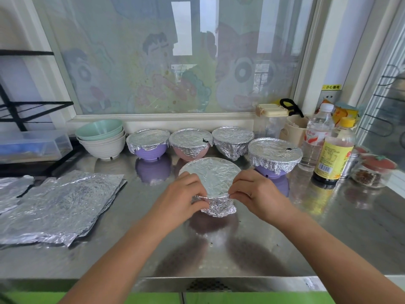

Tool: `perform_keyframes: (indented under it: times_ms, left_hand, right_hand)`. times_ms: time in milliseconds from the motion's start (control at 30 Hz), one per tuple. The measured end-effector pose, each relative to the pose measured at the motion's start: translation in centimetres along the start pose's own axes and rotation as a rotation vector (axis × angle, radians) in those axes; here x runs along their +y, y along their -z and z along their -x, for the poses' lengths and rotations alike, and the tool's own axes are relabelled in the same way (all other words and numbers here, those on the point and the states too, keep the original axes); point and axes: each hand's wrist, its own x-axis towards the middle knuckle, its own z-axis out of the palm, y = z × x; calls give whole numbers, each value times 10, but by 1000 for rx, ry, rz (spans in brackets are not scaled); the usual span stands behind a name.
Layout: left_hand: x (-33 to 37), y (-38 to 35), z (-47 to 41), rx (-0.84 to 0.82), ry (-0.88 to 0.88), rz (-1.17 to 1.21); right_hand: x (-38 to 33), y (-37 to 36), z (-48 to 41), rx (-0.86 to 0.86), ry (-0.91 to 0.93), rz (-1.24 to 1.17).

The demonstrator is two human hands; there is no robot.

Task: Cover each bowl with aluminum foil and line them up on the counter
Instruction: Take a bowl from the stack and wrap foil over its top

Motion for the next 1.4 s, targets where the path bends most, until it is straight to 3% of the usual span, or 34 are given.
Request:
perform_keyframes:
  times_ms: [633,900,1400]
  left_hand:
    - [11,-11,-14,26,-19,8]
    - [-1,-3,-19,-53,-9,58]
    - [3,-11,-11,51,24,-1]
  right_hand:
    - [-5,0,-3,-28,-14,-6]
    - [5,7,1,-62,-51,-42]
    - [-6,-2,0,-6,-47,-3]
